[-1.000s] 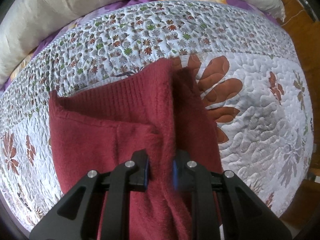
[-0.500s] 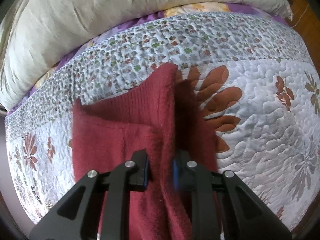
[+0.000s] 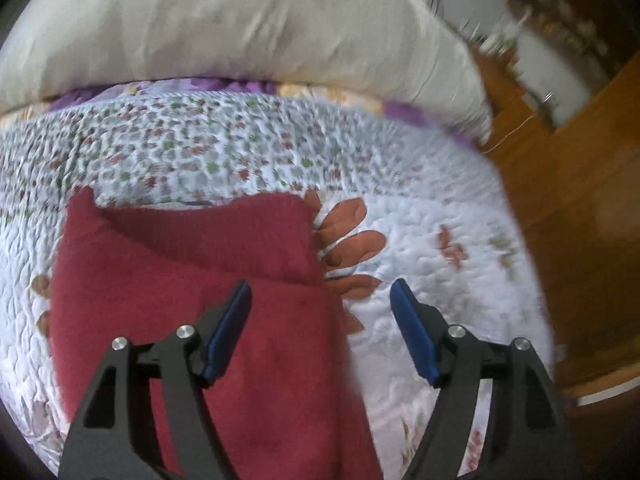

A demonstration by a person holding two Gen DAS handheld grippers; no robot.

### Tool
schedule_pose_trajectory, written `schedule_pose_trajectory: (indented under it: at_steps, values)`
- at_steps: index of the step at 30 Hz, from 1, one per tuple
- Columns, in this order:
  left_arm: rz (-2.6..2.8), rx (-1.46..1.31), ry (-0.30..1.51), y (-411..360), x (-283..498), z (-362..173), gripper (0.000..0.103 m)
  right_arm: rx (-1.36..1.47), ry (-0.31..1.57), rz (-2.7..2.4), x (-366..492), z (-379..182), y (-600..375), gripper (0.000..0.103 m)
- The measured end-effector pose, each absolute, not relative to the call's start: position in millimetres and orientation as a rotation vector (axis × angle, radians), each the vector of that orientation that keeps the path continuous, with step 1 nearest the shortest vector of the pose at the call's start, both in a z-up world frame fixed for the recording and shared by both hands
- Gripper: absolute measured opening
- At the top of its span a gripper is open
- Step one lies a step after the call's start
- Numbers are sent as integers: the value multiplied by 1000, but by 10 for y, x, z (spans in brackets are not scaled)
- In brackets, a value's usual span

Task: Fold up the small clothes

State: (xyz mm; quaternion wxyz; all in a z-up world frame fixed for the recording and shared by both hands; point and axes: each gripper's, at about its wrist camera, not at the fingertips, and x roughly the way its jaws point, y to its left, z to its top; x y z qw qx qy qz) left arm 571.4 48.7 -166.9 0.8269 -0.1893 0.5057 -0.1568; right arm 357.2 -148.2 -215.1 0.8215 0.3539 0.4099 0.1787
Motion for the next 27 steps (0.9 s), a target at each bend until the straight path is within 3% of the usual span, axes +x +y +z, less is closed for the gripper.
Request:
schedule_pose_trajectory:
  at_steps: [4,9,12,13,14,16,19,21,27]
  values:
    - [-431,-422,1061,928,5176,-1506,74,800,907,446,3693,-2056,-1655,48]
    - [-517,-380,1058,1311,4490,-1540,75,781,1034,517,4048,-2016,-1596,69]
    - [-556,-381,1094,1394,4314,-1663,75,752,1130,538,4253,-2087,-1460,66]
    - [-569,-389,1104,1423,4297,-1694,75,763,1168,558,4304,-2133,-1420,37]
    - [-586,-401,1109,1431,4284,-1717,74,745,1196,560,4338,-2149,-1387,22]
    - [-638,-437,1098,1423,4268,-1718,74,738,1187,540,4311,-2093,-1442,18]
    - [-718,-489,1101,1329,4328,-1792,74,759,1204,492,4302,-2174,-1578,19]
    - [-742,-537,1163,1246,4396,-2001,74,748,1236,503,4293,-2266,-1584,28]
    - [-751,-599,1210,1227,4438,-2365,72,786,1100,516,4544,-1756,-1681,41]
